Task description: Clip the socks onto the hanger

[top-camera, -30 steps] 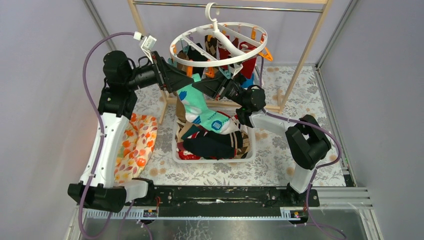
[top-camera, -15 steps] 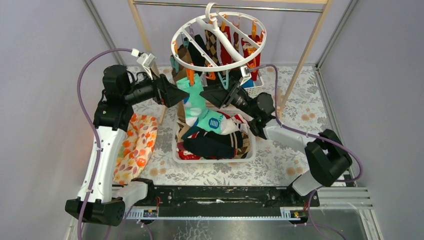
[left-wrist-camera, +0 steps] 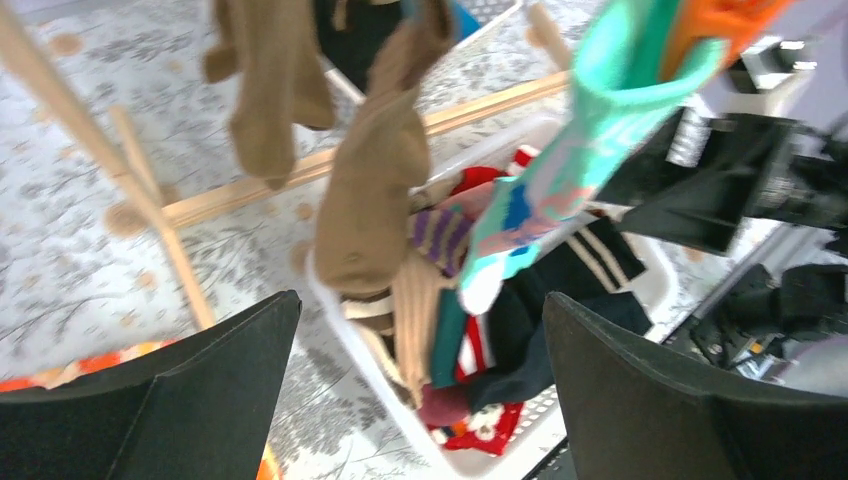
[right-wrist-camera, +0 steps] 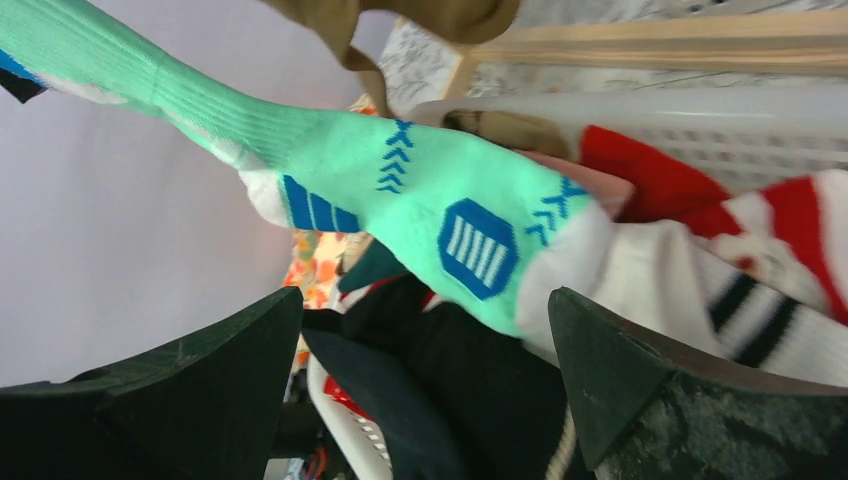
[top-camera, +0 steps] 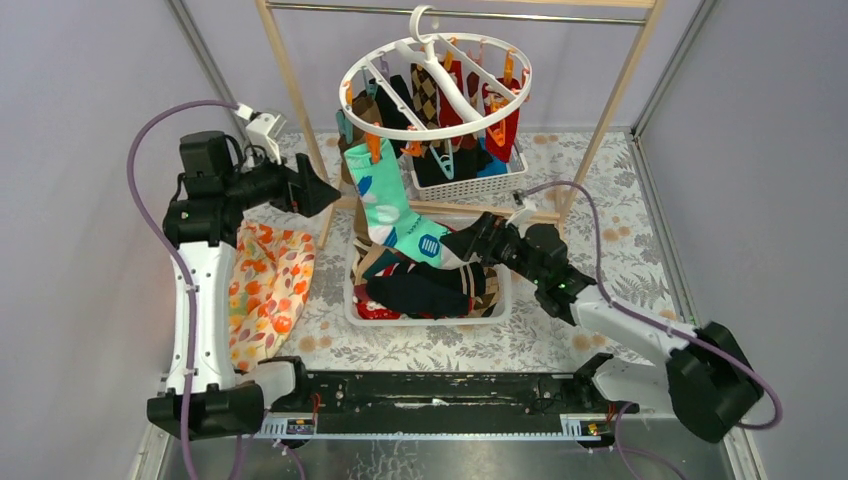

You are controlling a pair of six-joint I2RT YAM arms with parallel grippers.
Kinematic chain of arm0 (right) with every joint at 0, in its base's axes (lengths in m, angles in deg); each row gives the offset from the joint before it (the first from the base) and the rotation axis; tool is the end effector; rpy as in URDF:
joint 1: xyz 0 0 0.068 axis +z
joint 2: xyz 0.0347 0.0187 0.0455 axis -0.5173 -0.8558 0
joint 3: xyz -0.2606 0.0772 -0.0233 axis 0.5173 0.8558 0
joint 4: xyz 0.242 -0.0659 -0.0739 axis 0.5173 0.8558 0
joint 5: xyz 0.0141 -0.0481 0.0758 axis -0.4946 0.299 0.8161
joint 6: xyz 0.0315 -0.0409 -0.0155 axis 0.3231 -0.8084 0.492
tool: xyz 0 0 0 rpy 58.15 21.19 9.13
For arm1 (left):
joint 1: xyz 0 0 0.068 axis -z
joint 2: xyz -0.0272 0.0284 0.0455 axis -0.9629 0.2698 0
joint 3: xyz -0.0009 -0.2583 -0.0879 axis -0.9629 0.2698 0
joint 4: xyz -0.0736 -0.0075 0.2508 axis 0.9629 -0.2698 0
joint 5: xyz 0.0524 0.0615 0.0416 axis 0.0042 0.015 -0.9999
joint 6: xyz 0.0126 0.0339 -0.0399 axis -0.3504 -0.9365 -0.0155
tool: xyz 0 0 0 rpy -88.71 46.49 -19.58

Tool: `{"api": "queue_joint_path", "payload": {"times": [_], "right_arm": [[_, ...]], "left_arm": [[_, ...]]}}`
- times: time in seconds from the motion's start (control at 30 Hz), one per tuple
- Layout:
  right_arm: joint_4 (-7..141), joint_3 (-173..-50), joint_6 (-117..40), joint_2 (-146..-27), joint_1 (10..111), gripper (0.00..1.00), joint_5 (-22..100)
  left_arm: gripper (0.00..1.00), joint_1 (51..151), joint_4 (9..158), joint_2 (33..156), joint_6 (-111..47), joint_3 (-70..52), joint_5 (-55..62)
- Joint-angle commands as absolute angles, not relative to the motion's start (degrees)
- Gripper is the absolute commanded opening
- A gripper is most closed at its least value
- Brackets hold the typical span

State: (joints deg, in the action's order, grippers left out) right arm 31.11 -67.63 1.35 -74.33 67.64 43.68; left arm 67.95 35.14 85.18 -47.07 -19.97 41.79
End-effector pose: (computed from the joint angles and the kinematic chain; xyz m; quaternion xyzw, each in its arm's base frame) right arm 0.2095 0.1643 0.2541 -0.0099 0.7220 0.5121 0.4652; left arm 0.2153 -0.0018 0.4360 0.1803 0.7968 -0.3001 0.4925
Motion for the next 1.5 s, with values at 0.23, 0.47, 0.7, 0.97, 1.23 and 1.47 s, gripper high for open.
{"api": "queue_joint_path", "payload": {"times": [0.23, 0.47, 0.7, 0.97, 1.23, 1.47], "right_arm": [[60.4, -67.5, -19.7, -50.1, 65.4, 1.0, -2.8], [39.6, -55.8, -35.0, -51.3, 56.4, 1.0, -22.3], [26.3, -49.4, -29.8, -64.8, 46.6, 1.0, -25.3], [-4.5, -42.8, -40.2, -80.7, 44.2, 1.0, -16.6], [-12.6, -43.2, -41.7, -88.9, 38.9, 1.0, -2.1], [-6.3, -48.2, -46.1, -93.6, 38.8, 1.0, 8.5]], "left_arm": [[0.98, 54.7, 49.5, 89.6, -48.9, -4.1, 29.0], [0.99, 54.9, 84.2, 93.3, -42.9, 18.3, 26.9], [0.99, 58.1, 120.2, 98.6, -37.3, 34.8, 26.9], [0.99, 60.9, 138.4, 108.3, -32.7, 39.9, 24.1], [0.98, 72.2, 147.4, 104.8, -42.2, 48.5, 8.3], [0.99, 74.1, 148.2, 106.4, -40.4, 48.3, -1.6]]}}
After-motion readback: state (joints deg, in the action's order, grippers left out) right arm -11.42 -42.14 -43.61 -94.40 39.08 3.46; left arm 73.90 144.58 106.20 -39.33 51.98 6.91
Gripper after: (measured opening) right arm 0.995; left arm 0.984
